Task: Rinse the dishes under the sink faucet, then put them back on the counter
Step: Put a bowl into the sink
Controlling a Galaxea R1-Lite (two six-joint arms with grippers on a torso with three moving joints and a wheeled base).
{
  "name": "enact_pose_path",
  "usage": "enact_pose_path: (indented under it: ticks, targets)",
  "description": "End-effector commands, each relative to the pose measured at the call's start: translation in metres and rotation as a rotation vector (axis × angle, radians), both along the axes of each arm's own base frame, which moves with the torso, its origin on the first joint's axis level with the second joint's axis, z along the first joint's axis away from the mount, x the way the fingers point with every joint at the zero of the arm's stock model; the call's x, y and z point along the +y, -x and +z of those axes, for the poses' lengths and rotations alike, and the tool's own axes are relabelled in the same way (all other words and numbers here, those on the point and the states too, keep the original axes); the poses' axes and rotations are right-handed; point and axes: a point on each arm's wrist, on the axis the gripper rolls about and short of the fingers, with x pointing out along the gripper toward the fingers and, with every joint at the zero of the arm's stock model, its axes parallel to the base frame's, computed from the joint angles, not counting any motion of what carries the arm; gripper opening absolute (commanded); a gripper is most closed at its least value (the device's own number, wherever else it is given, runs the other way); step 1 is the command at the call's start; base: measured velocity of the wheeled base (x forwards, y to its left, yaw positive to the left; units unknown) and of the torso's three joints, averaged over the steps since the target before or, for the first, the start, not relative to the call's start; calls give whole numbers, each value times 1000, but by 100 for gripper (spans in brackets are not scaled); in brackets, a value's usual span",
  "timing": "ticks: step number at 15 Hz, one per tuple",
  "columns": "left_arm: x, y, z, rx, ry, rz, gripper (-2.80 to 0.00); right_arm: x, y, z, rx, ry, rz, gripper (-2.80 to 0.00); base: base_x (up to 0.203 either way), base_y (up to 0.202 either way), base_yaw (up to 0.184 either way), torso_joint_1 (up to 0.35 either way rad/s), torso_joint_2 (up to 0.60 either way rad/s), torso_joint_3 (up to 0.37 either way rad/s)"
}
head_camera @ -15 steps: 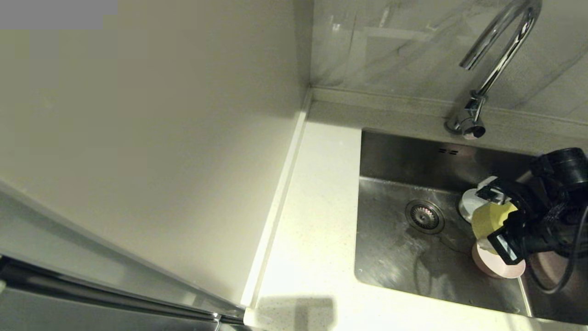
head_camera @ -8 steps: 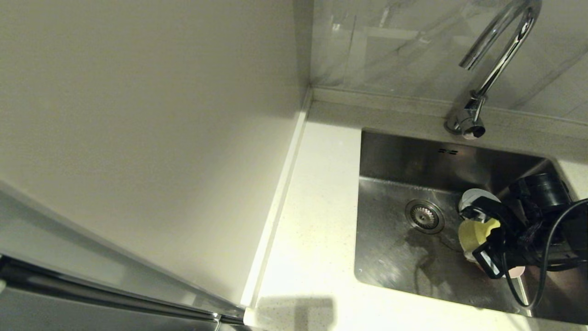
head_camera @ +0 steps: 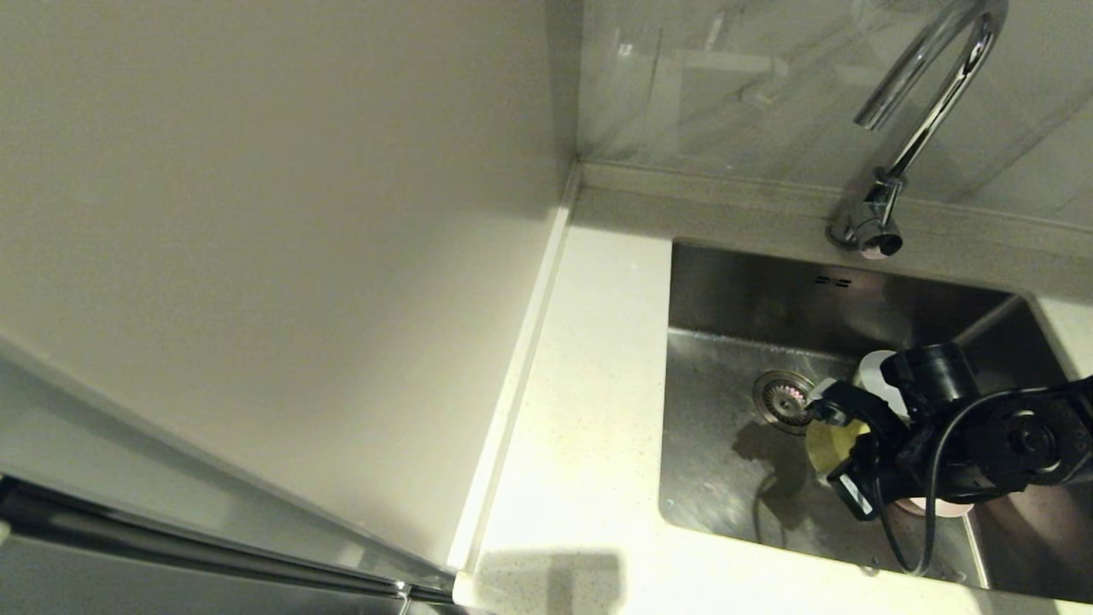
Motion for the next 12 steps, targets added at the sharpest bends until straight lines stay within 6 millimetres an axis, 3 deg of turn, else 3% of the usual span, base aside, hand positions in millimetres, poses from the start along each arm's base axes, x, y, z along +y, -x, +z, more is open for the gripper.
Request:
enact_pose_path:
  ticks: [1,5,12]
  targets:
    - [0,0,-1,3,0,0,-280,1,-12,-18,41,4,5,-280,0,0,0,0,0,0]
    - [0,0,-1,3,0,0,-280,0,-37,-32,-4,28,-18,-280,0,0,0,0,0,0]
    - [0,0,-1,3,0,0,-280,-2,-46,-43,1,70,-51,-280,0,0,0,0,0,0]
